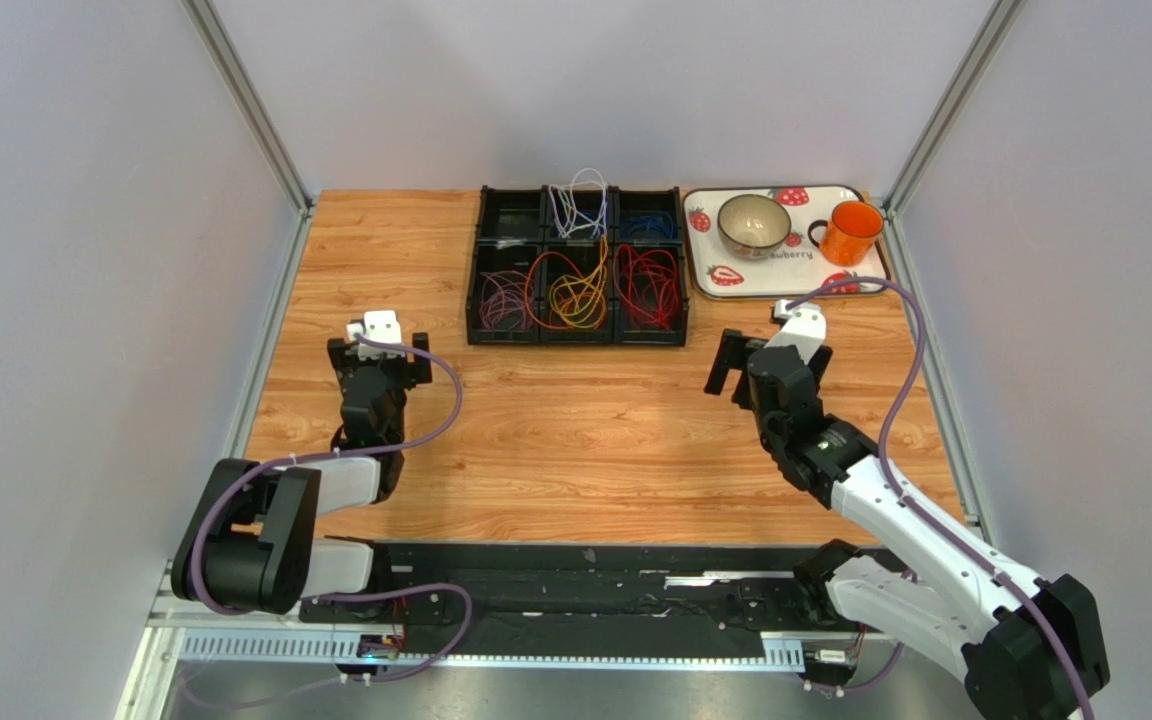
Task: Untangle the cables
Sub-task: Reset both arms
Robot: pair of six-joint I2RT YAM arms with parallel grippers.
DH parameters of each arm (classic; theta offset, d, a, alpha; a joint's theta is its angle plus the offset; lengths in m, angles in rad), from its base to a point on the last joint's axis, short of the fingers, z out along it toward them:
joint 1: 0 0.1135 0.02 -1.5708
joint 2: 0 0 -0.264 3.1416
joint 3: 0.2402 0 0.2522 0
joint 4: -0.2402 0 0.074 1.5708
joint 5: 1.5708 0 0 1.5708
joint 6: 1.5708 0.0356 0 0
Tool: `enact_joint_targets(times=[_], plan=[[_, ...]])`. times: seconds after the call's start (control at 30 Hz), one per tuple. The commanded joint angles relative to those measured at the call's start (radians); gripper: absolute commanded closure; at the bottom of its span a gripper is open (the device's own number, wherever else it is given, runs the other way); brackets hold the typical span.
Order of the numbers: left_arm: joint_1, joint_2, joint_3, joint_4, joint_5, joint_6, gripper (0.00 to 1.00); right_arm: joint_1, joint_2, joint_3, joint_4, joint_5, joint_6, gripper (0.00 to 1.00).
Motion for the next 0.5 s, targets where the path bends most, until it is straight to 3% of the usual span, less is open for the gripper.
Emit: enact_joint_targets(times=[0.0,0.17,0.37,0.47], plan=[[0.009,-0.002,0.01,0.057,0.01,-0.019,0.05,-0.039,0.017,0.091,-0.01,0.281,0.012,0.0],[0.009,-0.004,0.012,0.054,0.008,-0.019,0.04,-0.087,0.086,0.067,0.005,0.301,-0.084,0.0],[0.009,-0.004,0.01,0.056,0.008,-0.019,0.04,-0.211,0.137,0.021,0.117,0.134,-0.203,0.0],[0.009,-0.004,0.012,0.056,0.008,-0.019,0.04,-0.29,0.131,-0.058,0.274,0.039,-0.233,0.0]])
